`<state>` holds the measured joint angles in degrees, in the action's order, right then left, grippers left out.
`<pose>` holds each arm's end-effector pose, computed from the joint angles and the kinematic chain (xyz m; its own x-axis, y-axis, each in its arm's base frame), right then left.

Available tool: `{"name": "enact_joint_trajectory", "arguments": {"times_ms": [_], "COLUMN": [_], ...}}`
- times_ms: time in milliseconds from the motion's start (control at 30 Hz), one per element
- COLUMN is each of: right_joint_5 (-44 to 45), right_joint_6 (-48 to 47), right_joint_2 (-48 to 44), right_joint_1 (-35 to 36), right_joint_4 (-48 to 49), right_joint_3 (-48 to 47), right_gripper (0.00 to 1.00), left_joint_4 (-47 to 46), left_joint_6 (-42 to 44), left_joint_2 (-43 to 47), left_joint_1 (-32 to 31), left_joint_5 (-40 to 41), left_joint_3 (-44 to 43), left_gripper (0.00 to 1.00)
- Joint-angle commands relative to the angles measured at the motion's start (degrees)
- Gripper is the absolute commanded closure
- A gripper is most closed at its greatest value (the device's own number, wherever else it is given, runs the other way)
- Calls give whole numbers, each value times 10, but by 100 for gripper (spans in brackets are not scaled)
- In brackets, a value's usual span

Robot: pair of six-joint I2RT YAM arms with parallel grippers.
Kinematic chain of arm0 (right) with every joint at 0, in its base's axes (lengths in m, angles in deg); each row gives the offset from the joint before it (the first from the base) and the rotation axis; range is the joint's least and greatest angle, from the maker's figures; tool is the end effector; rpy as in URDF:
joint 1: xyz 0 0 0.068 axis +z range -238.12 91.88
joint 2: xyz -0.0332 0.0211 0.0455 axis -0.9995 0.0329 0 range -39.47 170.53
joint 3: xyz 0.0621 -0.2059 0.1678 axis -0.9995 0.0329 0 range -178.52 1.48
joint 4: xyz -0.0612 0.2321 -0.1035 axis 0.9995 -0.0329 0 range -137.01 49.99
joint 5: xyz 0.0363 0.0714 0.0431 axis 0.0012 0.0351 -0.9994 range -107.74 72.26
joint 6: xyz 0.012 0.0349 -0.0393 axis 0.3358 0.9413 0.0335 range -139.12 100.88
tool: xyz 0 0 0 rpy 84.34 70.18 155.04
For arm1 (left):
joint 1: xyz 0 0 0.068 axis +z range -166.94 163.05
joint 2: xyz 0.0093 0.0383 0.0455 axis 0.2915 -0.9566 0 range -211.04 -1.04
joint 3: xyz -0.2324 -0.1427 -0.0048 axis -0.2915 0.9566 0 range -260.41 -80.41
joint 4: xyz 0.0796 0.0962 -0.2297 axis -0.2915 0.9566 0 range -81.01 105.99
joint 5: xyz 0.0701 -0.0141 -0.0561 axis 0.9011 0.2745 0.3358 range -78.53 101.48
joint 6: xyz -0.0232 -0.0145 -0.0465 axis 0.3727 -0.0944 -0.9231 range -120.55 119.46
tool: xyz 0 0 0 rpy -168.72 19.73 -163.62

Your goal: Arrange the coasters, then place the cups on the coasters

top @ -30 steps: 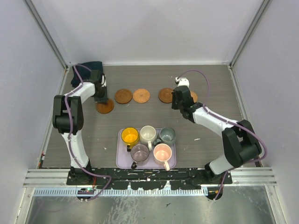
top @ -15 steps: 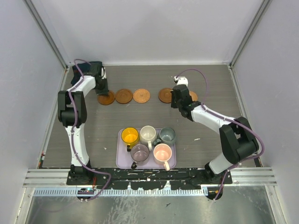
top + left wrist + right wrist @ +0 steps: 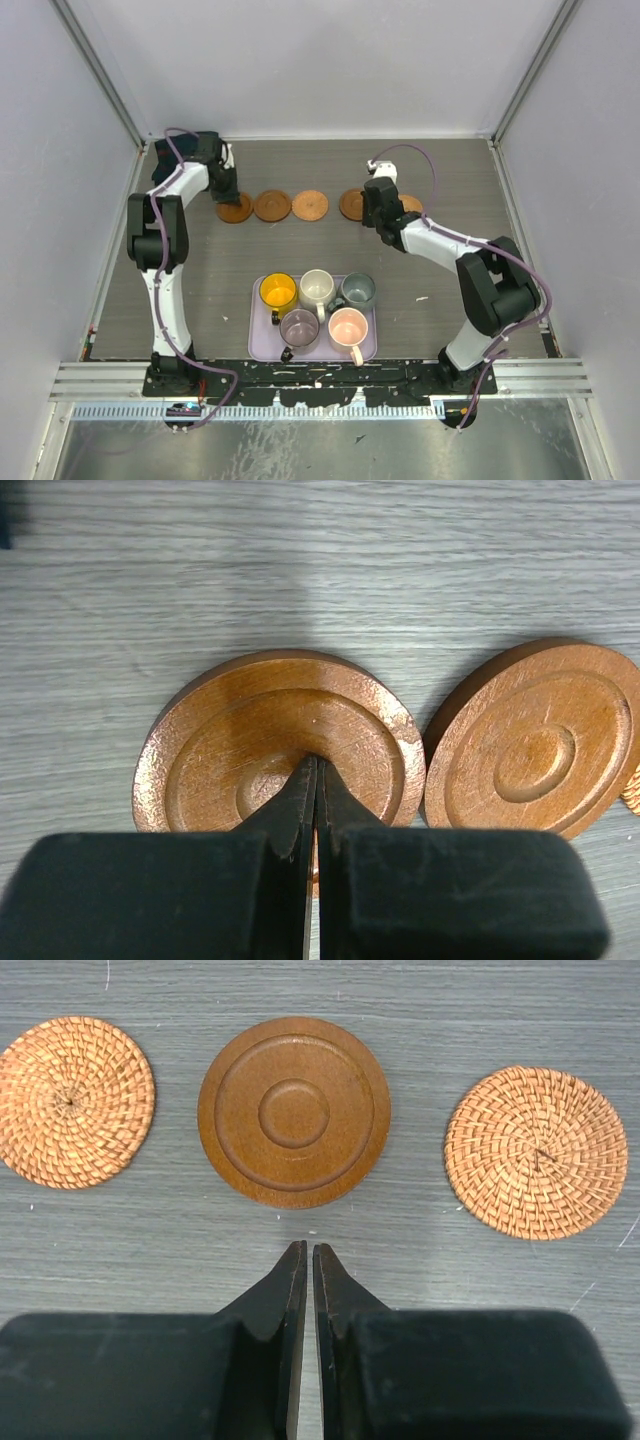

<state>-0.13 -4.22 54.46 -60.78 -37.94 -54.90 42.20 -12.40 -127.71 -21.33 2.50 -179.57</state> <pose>0.3219 0.1542 0.2125 -0.5546 -0.0108 -0.8320 -0.0789 0.9961 0.0396 0.4742 -0.0419 0.1700 -0.8823 -0.1359 -0.4507 -0.0304 0.9719 -0.2336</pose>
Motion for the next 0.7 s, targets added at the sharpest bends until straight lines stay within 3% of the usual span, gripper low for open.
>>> {"name": "enact_joint_trajectory", "arguments": {"times_ms": [0,667], "right_joint_5": [19,25], "right_joint_6": [-11,-10], "right_joint_2": [14,43], "right_joint_1": [3,-3], "right_joint_4": [33,43], "right_joint_3": [-34,-42], "right_gripper": [87,87], "left_joint_4": [7,-16], "left_joint_6": [-9,-23], "left_joint_2": [-29,-15], "left_joint_1": [-27,-53], "left_joint_5": [-30,-49], "left_joint_3": [-4,37], "left_gripper": [100,100]}}
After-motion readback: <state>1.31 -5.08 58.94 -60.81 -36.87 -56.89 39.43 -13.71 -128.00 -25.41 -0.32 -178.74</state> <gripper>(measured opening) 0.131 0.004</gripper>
